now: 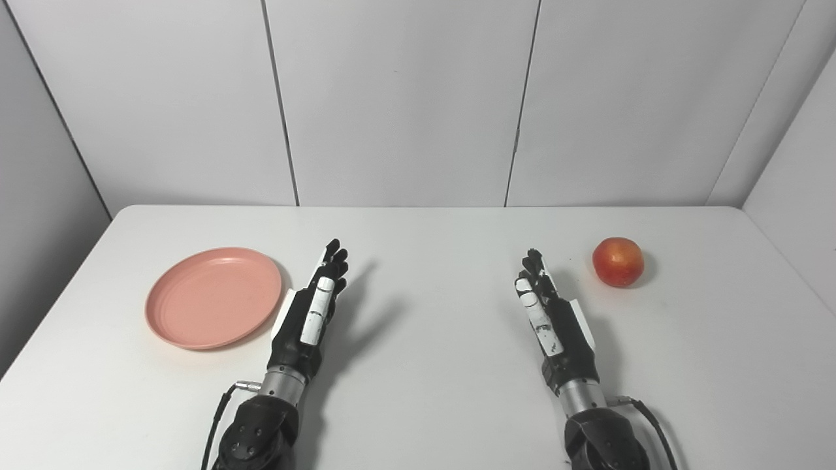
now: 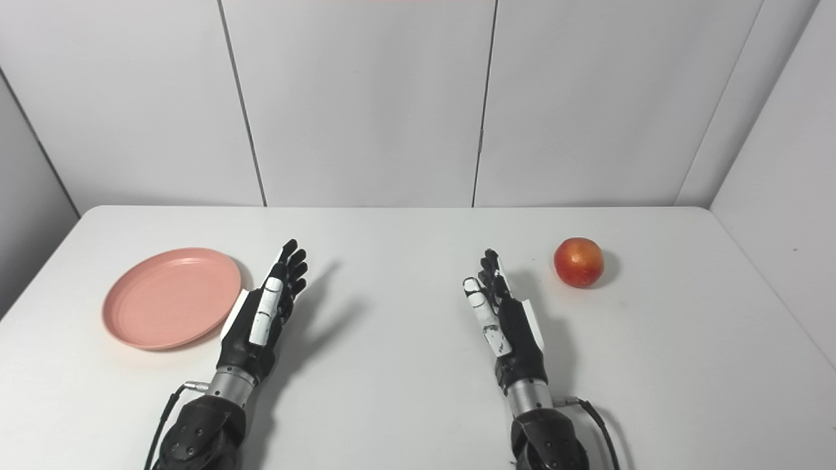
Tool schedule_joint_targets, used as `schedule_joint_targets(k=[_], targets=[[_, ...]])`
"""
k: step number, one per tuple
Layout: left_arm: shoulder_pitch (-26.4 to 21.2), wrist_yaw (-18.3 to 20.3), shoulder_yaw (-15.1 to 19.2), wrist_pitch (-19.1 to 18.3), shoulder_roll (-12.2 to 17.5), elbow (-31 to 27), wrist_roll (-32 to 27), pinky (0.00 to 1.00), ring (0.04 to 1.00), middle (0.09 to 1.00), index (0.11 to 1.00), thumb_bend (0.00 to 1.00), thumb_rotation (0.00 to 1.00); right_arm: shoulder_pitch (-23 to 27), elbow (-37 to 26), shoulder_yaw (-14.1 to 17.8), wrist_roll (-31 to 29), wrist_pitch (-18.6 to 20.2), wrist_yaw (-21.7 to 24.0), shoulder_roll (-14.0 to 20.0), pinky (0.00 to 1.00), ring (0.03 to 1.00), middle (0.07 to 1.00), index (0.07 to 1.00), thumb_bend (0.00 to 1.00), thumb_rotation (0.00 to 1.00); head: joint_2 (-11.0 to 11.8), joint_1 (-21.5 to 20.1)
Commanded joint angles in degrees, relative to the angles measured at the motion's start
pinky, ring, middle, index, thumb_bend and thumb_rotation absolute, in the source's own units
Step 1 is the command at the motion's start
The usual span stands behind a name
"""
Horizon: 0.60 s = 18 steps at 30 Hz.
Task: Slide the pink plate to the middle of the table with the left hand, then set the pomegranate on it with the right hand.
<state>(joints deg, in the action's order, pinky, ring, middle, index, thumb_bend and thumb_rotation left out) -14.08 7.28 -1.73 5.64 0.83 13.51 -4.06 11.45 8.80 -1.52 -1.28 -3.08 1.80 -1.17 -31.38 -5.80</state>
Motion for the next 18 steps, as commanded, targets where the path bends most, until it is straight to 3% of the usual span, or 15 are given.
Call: schedule_joint_targets(k=[1, 18], targets=[[0.22, 0.05, 0.19, 2.21, 0.05, 0.78, -0.20, 1.00, 1.000, 1.000, 1.000, 0.59, 1.00, -0.18, -0.20, -0.09, 0.11, -1.82, 0.11, 0.01, 1.00, 1.000, 1.000, 1.000, 0.73, 0.84, -0.04, 0.01], [0.84, 0.23, 0.11, 2.02, 0.20, 0.08, -0.26, 1.00, 1.000, 1.000, 1.000, 0.59, 1.00, -0.64, -1.02, -0.05, -0.10, -1.13, 0.09, -0.28, 1.00, 1.000, 1.000, 1.000, 0.74, 0.83, 0.71, -0.02]])
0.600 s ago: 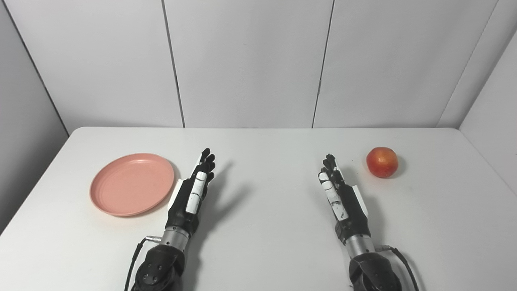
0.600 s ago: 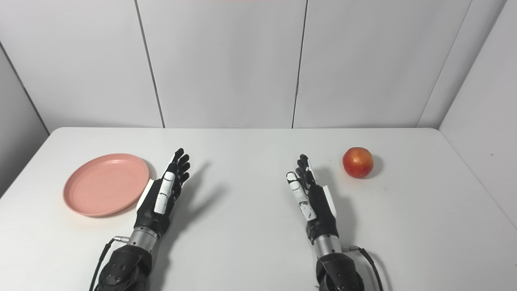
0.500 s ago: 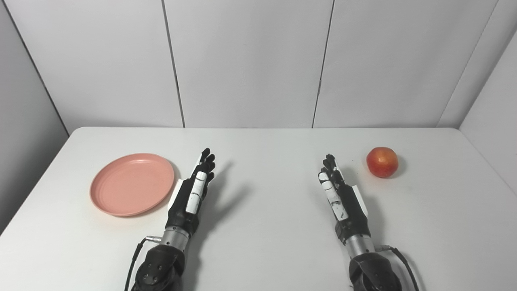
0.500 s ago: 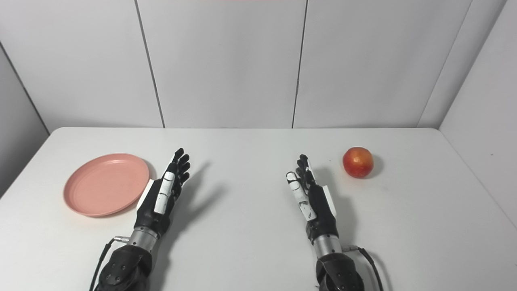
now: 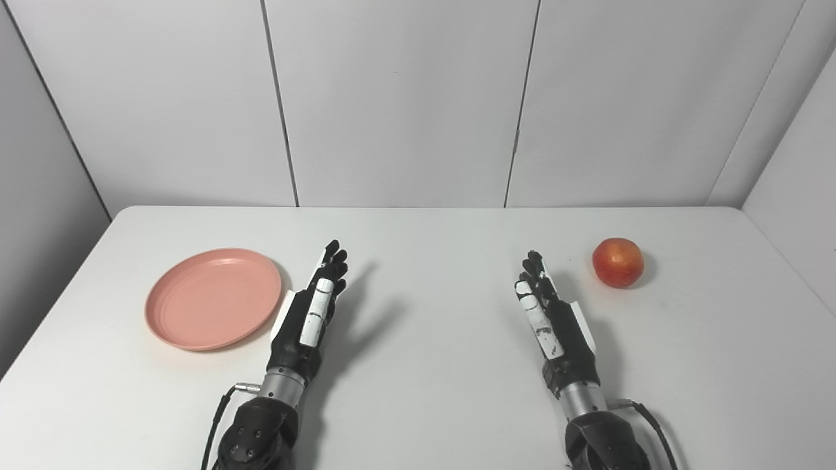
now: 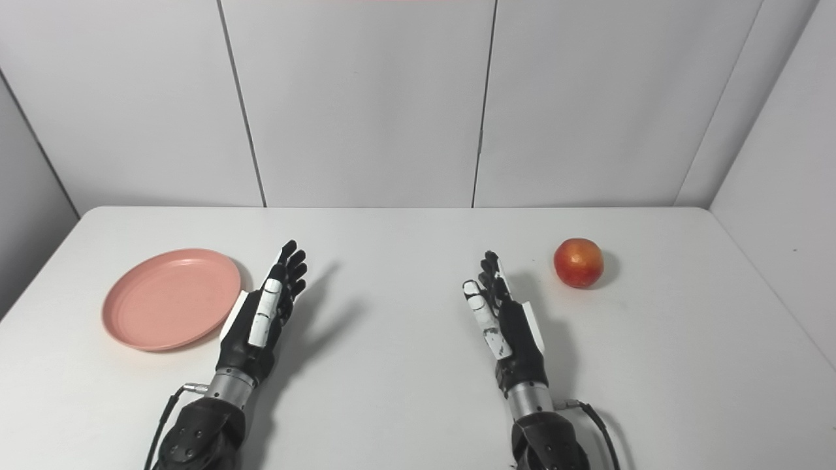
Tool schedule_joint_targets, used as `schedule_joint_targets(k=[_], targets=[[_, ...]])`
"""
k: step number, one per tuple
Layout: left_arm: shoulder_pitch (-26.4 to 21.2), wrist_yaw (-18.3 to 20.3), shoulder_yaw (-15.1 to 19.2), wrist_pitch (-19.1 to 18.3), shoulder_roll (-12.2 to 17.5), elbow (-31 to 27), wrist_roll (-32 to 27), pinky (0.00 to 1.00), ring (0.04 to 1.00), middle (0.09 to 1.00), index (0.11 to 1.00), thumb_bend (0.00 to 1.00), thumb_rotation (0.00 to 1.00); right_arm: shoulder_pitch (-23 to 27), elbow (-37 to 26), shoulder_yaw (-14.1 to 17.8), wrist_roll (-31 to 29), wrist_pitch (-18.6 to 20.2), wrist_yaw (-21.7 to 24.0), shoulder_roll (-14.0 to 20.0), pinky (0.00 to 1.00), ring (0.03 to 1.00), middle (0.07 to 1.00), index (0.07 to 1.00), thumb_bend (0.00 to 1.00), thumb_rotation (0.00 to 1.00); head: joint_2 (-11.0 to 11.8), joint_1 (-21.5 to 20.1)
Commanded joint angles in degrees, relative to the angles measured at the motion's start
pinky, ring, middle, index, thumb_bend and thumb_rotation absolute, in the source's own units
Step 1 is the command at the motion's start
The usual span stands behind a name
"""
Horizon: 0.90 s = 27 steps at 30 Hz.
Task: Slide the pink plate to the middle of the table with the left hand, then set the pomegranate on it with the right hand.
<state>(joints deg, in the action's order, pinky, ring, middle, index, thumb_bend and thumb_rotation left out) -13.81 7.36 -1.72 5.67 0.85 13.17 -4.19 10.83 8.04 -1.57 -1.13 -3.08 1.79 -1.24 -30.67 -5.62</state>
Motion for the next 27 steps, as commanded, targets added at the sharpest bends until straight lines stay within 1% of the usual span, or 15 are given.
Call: schedule_joint_targets(k=[1, 5, 6, 11, 16, 25, 27], targets=[[0.57, 0.18, 0.15, 1.95, 0.19, 0.44, -0.22, 1.00, 1.000, 1.000, 1.000, 0.59, 1.00, 0.01, -0.21, 0.00, -0.27, -1.14, 0.10, -0.24, 1.00, 1.000, 1.000, 1.000, 0.74, 0.83, 0.00, -0.19], [0.56, 0.14, 0.18, 2.14, 0.36, 0.60, -0.05, 1.00, 1.000, 1.000, 1.000, 0.59, 1.00, 0.17, 0.31, -0.04, -0.17, -1.88, 0.12, -0.22, 1.00, 1.000, 1.000, 1.000, 0.74, 0.83, -0.11, -0.60], [0.55, 0.21, 0.23, 1.92, 0.36, 0.57, -0.22, 1.00, 1.000, 1.000, 1.000, 0.59, 1.00, 0.18, 0.30, -0.02, -0.27, -1.89, 0.18, -0.23, 1.00, 1.000, 1.000, 1.000, 0.73, 0.83, -0.44, -0.65], [0.39, 0.49, 0.30, 2.07, 0.41, 0.86, -0.60, 1.00, 1.000, 1.000, 1.000, 0.60, 1.00, 0.25, 0.39, 0.04, -0.30, -2.18, 0.18, -0.22, 1.00, 1.000, 1.000, 1.000, 0.74, 0.83, -0.36, -0.60], [0.35, 0.31, 0.21, 2.01, 0.39, 0.82, -0.37, 1.00, 1.000, 1.000, 1.000, 0.59, 1.00, 0.23, 0.28, 0.01, -0.15, -1.96, 0.21, -0.07, 1.00, 1.000, 1.000, 1.000, 0.73, 0.83, -0.54, -0.40], [0.31, 0.24, 0.23, 2.48, 0.27, 1.04, -0.39, 1.00, 1.000, 1.000, 1.000, 0.57, 1.00, 0.43, 0.73, 0.20, -0.20, -2.51, 0.01, -0.07, 1.00, 1.000, 1.000, 1.000, 0.72, 0.83, -0.28, -0.50], [0.29, 0.28, 0.23, 2.72, 0.34, 1.29, -0.34, 1.00, 1.000, 1.000, 1.000, 0.58, 1.00, 0.44, 0.76, 0.16, 0.00, -2.63, -0.08, -0.05, 1.00, 1.000, 1.000, 1.000, 0.72, 0.83, -0.34, -0.52]])
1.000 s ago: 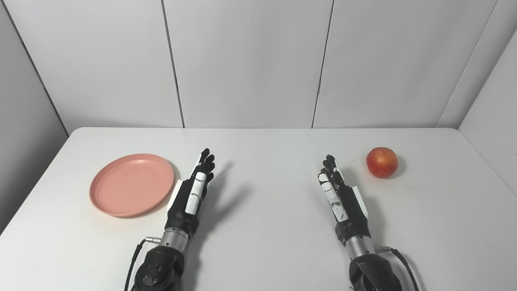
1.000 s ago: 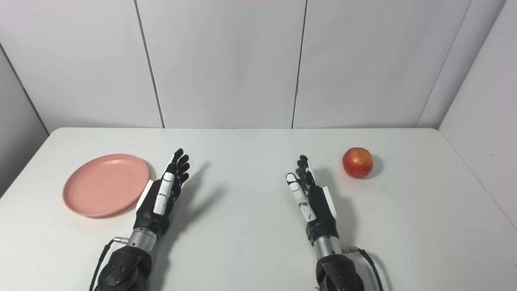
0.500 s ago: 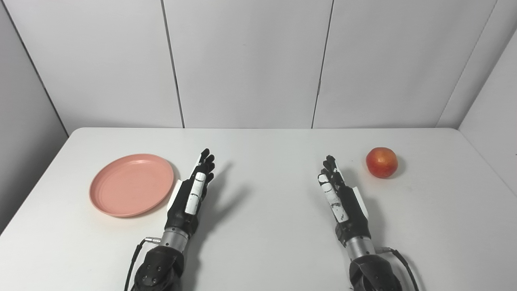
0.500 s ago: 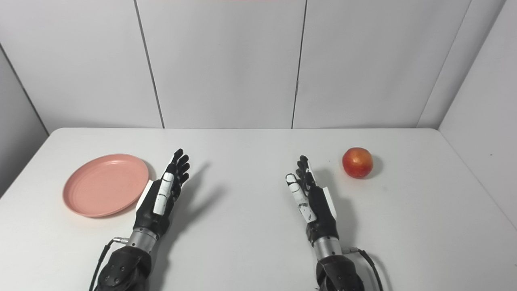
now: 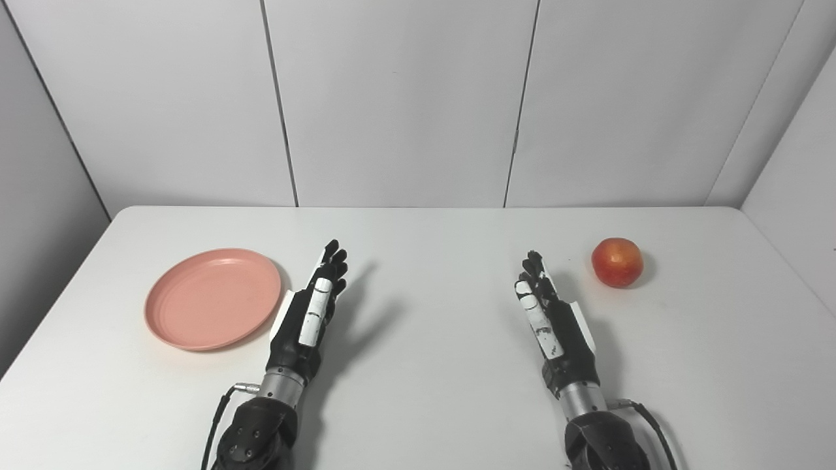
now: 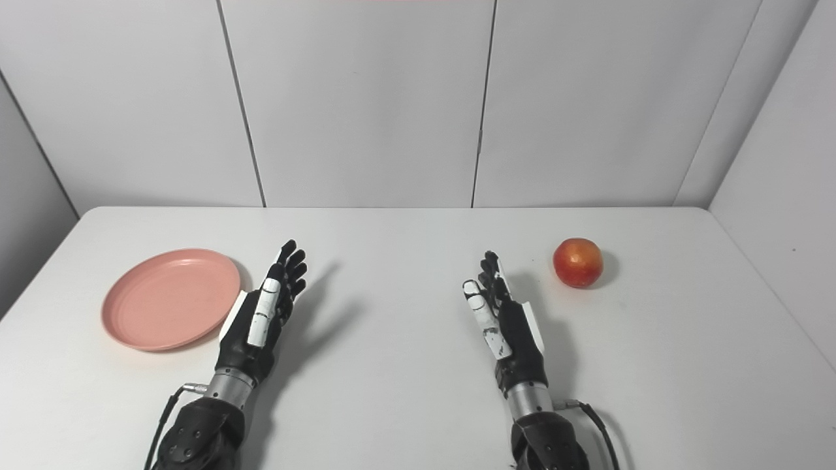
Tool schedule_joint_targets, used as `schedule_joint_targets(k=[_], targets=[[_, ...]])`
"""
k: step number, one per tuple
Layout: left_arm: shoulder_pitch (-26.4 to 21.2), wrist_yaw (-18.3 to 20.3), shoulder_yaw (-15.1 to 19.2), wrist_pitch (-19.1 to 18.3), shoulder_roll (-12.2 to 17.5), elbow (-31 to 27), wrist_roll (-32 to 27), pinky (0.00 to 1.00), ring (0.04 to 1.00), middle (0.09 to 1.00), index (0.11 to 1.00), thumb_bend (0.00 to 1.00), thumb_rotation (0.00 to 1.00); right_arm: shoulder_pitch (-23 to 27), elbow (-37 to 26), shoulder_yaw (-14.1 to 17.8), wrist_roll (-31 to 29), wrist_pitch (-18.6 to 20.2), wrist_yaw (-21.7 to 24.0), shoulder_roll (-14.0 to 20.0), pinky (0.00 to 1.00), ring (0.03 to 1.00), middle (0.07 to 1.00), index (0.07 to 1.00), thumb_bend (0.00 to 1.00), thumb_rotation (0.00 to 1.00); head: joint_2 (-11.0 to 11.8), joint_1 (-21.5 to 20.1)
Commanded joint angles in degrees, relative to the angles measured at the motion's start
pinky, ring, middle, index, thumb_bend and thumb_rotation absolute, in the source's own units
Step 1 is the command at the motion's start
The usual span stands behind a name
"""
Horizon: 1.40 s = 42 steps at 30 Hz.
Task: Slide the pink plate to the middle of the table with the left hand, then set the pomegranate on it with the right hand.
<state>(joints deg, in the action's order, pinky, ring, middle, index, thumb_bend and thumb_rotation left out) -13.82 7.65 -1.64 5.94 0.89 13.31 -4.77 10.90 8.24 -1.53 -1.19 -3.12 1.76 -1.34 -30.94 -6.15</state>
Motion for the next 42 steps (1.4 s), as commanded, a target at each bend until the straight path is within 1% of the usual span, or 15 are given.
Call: schedule_joint_targets(k=[1, 6, 11, 17, 24, 29, 33, 37, 39, 41, 42], targets=[[0.31, 0.03, 0.18, 2.45, 0.31, 1.16, 0.15, 1.00, 1.000, 1.000, 1.000, 0.60, 1.00, 0.39, 0.58, 0.10, 0.12, -2.62, -0.06, 0.09, 1.00, 1.000, 1.000, 1.000, 0.73, 0.83, -0.08, 0.01], [0.41, 0.02, 0.21, 1.77, 0.28, 0.58, 0.00, 1.00, 1.000, 1.000, 1.000, 0.60, 1.00, 0.40, 0.52, 0.15, -0.06, -2.68, 0.02, 0.03, 1.00, 1.000, 1.000, 1.000, 0.72, 0.83, -0.25, -0.09], [0.46, 0.00, 0.25, 2.15, 0.16, 0.49, -0.08, 1.00, 1.000, 1.000, 1.000, 0.59, 1.00, 0.47, 0.63, 0.27, -0.35, -2.47, 0.10, -0.02, 1.00, 1.000, 1.000, 1.000, 0.73, 0.83, -0.25, -0.09], [0.38, -0.18, 0.03, 2.06, 0.27, 0.59, 0.51, 1.00, 1.000, 1.000, 1.000, 0.58, 1.00, 0.53, 0.85, 0.18, -0.04, -2.76, 0.00, 0.07, 1.00, 1.000, 1.000, 1.000, 0.72, 0.83, -0.21, -0.11], [0.35, 0.01, 0.21, 1.38, 0.16, 0.28, -0.06, 1.00, 1.000, 1.000, 1.000, 0.59, 1.00, 0.58, 0.66, 0.21, 0.42, -2.50, -0.35, 0.14, 1.00, 1.000, 1.000, 1.000, 0.74, 0.84, -0.12, -0.10], [0.26, -0.16, 0.18, 1.99, 0.16, 0.78, 0.25, 1.00, 1.000, 1.000, 1.000, 0.57, 1.00, 0.65, 0.88, 0.22, 0.37, -2.52, -0.24, 0.13, 1.00, 1.000, 1.000, 1.000, 0.72, 0.84, -0.11, -0.07], [0.21, 0.00, 0.22, 2.35, 0.11, 1.01, 0.04, 1.00, 1.000, 1.000, 1.000, 0.59, 1.00, 0.56, 0.50, 0.29, -0.02, -1.93, -0.04, 0.10, 1.00, 1.000, 1.000, 1.000, 0.73, 0.83, -0.07, 0.19], [0.16, -0.16, 0.12, 2.81, 0.08, 1.19, 0.38, 1.00, 1.000, 1.000, 1.000, 0.59, 1.00, 0.71, 0.98, 0.36, -0.29, -2.64, 0.07, 0.16, 1.00, 1.000, 1.000, 1.000, 0.73, 0.83, 0.01, 0.34], [0.18, -0.09, 0.12, 2.62, 0.10, 1.24, 0.29, 1.00, 1.000, 1.000, 1.000, 0.59, 1.00, 0.70, 1.07, 0.29, -0.02, -2.74, -0.01, 0.25, 1.00, 1.000, 1.000, 1.000, 0.73, 0.84, 0.17, 0.52], [0.25, -0.11, 0.05, 2.64, 0.01, 1.30, 0.33, 1.00, 1.000, 1.000, 1.000, 0.60, 1.00, 0.62, 1.20, 0.34, 0.05, -2.90, -0.07, 0.32, 1.00, 1.000, 1.000, 1.000, 0.73, 0.84, 0.60, 2.59], [0.27, -0.10, 0.01, 2.79, -0.05, 1.37, 0.32, 1.00, 1.000, 1.000, 1.000, 0.60, 1.00, 0.56, 1.22, 0.39, -0.11, -2.93, 0.02, 0.36, 1.00, 1.000, 1.000, 1.000, 0.73, 0.84, 0.67, 2.99]])
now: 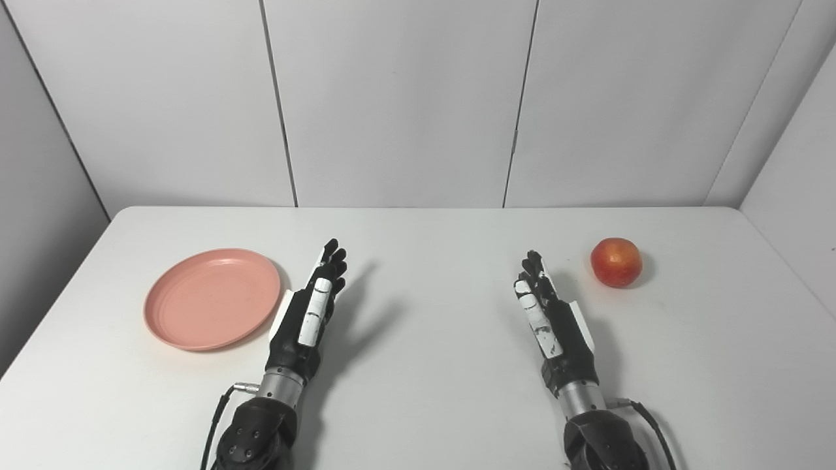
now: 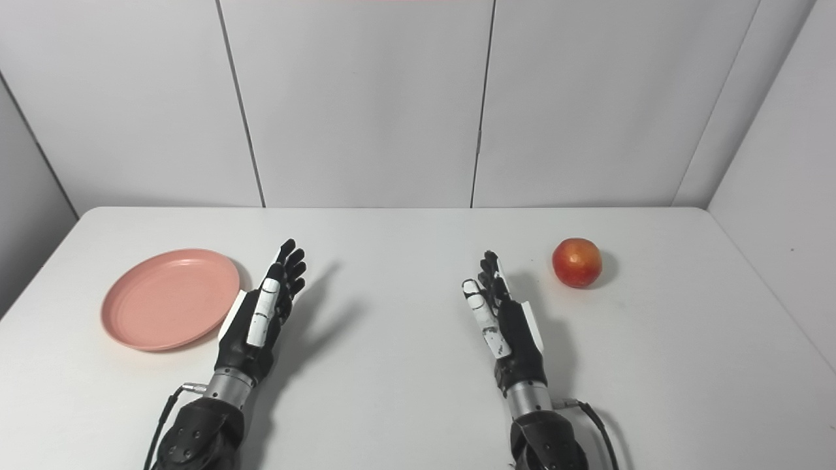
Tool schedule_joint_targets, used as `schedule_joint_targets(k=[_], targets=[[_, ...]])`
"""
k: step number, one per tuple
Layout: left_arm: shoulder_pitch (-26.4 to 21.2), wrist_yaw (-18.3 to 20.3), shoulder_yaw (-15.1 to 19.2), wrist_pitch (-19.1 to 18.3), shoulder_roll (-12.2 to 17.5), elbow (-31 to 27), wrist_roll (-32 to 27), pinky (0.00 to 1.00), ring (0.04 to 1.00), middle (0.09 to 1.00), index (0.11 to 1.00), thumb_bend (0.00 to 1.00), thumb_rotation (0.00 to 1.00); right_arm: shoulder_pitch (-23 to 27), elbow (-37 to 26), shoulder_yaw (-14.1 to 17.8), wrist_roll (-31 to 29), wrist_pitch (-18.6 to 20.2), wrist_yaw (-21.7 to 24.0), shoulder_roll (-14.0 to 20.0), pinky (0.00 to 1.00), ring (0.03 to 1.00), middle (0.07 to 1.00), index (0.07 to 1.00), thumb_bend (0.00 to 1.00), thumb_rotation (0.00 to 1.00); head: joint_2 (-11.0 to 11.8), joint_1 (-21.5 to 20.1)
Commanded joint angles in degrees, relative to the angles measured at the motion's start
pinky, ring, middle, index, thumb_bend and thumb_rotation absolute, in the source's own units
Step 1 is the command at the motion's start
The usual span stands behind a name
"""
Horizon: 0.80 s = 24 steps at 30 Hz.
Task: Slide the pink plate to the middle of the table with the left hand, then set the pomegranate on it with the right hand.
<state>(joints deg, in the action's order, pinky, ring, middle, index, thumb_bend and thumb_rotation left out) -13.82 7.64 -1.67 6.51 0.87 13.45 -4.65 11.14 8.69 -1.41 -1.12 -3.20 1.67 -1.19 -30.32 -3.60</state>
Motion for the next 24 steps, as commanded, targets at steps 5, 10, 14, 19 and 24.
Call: schedule_joint_targets(k=[5, 10, 14, 19, 24], targets=[[0.24, -1.54, -0.78, 3.82, -1.38, 3.02, 2.03, 1.00, 1.000, 1.000, 1.000, 0.61, 1.00, -0.25, 1.30, 1.05, -2.20, -4.20, 1.94, 1.96, 1.00, 1.000, 1.000, 1.000, 0.72, 0.83, 1.83, 10.54], [-0.26, -3.31, -1.29, 4.31, -3.45, 3.60, 3.39, 1.00, 1.000, 1.000, 1.000, 0.65, 1.00, -0.98, 0.94, 1.59, -2.58, -4.80, 2.78, 4.03, 1.00, 1.000, 1.000, 1.000, 0.63, 0.88, 3.03, 15.05], [-0.71, -4.85, -1.20, 3.13, -4.89, 2.35, 4.02, 1.00, 1.000, 1.000, 1.000, 0.66, 1.00, -0.39, 2.96, 2.43, -5.33, -6.84, 4.77, 4.97, 1.00, 1.000, 1.000, 1.000, 0.62, 0.86, 3.74, 17.27], [-1.77, -5.65, -0.65, 2.95, -5.28, 1.34, 4.04, 1.00, 1.000, 1.000, 1.000, 0.65, 1.00, 0.62, 5.86, 2.67, -7.63, -8.07, 7.05, 5.66, 1.00, 1.000, 1.000, 1.000, 0.65, 0.86, 4.53, 18.12], [-2.32, -5.94, 0.07, 0.09, -4.88, -1.14, 3.65, 1.00, 1.000, 1.000, 1.000, 0.63, 1.00, 1.00, 7.41, 2.71, -7.78, -9.57, 7.79, 5.95, 1.00, 1.000, 1.000, 1.000, 0.63, 0.86, 5.51, 18.86]])
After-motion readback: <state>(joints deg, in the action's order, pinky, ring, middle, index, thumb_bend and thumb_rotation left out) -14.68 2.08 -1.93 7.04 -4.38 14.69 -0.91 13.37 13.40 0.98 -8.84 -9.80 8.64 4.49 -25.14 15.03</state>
